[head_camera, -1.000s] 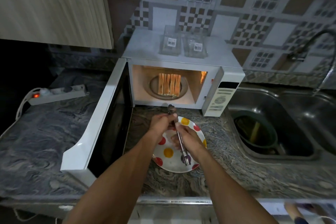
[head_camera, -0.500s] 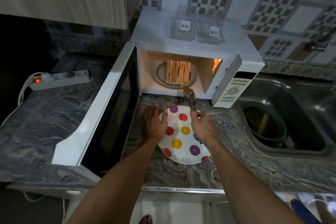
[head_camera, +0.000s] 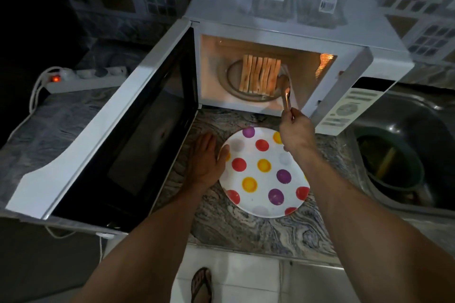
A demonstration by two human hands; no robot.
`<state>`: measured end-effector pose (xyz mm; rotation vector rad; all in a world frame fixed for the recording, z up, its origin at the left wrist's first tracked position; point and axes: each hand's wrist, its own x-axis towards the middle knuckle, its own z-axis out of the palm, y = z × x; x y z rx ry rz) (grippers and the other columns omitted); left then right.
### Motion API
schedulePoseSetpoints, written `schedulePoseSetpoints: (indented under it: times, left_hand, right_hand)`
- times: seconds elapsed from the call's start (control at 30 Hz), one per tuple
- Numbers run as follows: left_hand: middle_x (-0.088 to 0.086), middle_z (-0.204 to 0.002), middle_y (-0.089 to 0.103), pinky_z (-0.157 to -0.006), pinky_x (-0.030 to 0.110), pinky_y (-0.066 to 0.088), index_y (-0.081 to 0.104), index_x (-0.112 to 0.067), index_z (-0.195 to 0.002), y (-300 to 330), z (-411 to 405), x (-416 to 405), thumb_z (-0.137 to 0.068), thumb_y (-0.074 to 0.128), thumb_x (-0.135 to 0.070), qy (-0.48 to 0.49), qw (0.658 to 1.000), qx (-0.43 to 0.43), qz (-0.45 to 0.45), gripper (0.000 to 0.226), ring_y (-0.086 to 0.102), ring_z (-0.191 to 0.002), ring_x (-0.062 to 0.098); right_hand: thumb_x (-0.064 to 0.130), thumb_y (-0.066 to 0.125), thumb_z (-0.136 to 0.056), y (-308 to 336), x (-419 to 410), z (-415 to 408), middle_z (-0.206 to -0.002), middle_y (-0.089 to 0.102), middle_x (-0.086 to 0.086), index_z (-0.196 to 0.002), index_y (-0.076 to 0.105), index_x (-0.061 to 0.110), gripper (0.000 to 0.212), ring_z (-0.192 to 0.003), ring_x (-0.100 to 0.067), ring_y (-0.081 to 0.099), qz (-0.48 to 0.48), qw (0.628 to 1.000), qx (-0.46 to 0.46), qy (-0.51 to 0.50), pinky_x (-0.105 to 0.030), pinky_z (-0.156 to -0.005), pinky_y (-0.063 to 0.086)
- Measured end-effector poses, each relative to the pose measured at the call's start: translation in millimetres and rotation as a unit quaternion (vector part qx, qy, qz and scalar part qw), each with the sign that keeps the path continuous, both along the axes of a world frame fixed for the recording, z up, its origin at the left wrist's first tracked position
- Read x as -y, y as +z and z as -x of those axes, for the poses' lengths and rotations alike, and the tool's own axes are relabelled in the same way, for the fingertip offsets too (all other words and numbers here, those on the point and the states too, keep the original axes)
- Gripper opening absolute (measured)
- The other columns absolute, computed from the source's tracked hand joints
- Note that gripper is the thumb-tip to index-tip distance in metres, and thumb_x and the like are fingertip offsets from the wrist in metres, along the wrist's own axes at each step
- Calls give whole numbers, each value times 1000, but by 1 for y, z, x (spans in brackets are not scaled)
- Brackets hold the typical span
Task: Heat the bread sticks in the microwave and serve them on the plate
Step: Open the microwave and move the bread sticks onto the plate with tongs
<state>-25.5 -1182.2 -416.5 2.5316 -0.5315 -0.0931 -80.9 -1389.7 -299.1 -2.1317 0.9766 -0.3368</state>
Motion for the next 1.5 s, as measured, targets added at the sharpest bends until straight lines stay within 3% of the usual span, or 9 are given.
schedulePoseSetpoints:
  times: [0.13, 0.2, 0.3, 0.4, 0.57, 0.83, 0.97, 1.17, 1.5]
  left_hand:
    - [9, -152, 41, -119, 40, 16, 45, -11, -144, 0, 3, 1, -91, 13, -58, -33, 998, 43, -45, 79, 31, -143, 26]
    - [8, -155, 37, -120, 40, 12, 43, -12, -146, -1, 2, 2, -89, 9, -54, -38, 996, 49, -56, 79, 27, -145, 24]
    - [4, -159, 30, -121, 38, 7, 38, -16, -149, -2, 0, 2, -91, 14, -47, -35, 996, 37, -68, 70, 20, -148, 20]
    - [1, -160, 27, -122, 36, 6, 35, -18, -150, -2, -2, 2, -92, 20, -42, -35, 996, 35, -70, 65, 17, -148, 17]
    - [3, -157, 33, -120, 35, 9, 41, -17, -147, -1, -2, 2, -88, 11, -46, -28, 996, 54, -71, 72, 24, -146, 19]
    - [1, -158, 31, -120, 32, 5, 38, -18, -149, 0, -2, 3, -92, 22, -39, -27, 997, 36, -69, 63, 20, -148, 17]
    - [0, -158, 31, -122, 33, 6, 38, -18, -149, -1, -4, 2, -93, 22, -39, -29, 997, 37, -55, 62, 19, -148, 16]
    - [2, -156, 35, -120, 32, 6, 42, -16, -147, -2, -4, 2, -92, 22, -34, -22, 998, 38, -36, 61, 23, -147, 17]
    - [0, -154, 39, -121, 32, 10, 45, -17, -145, -4, -7, 1, -92, 22, -34, -11, 999, 29, -10, 61, 26, -146, 16]
  right_hand:
    - [40, 37, -103, 0, 4, -16, -104, 69, -19, -114, 64, 11, 41, -98, -42, 63, 53, 998, -22, -21, -36, -73, 46]
    - [40, 39, -103, 2, 6, -25, -115, 67, -22, -121, 61, 7, 43, -106, -42, 61, 69, 997, -35, -24, -36, -73, 40]
    - [41, 41, -104, 1, 7, -33, -125, 61, -25, -126, 55, 1, 47, -115, -42, 58, 63, 997, -48, -22, -38, -82, 45]
    - [42, 40, -104, -3, 5, -34, -123, 62, -25, -126, 54, 1, 48, -113, -41, 59, 73, 996, -43, -13, -36, -78, 42]
    - [40, 42, -103, -14, 3, -35, -115, 64, -25, -124, 54, 2, 45, -105, -41, 62, 105, 994, -17, -12, -31, -71, 35]
    - [40, 45, -102, -19, 3, -38, -112, 65, -25, -122, 55, 1, 45, -100, -43, 63, 114, 993, -32, -4, -35, -71, 43]
    - [42, 43, -103, -18, 2, -46, -113, 64, -21, -120, 54, 4, 43, -101, -39, 62, 109, 992, -57, -2, -33, -69, 39]
    - [20, 52, -100, -2, 7, -67, -121, 66, -19, -119, 63, 1, 29, -110, -35, 64, 105, 989, -102, -1, -26, -71, 39]
    - [35, 45, -102, 4, 11, -25, -113, 66, -25, -118, 61, 2, 40, -103, -44, 61, 143, 988, -57, -21, -38, -76, 48]
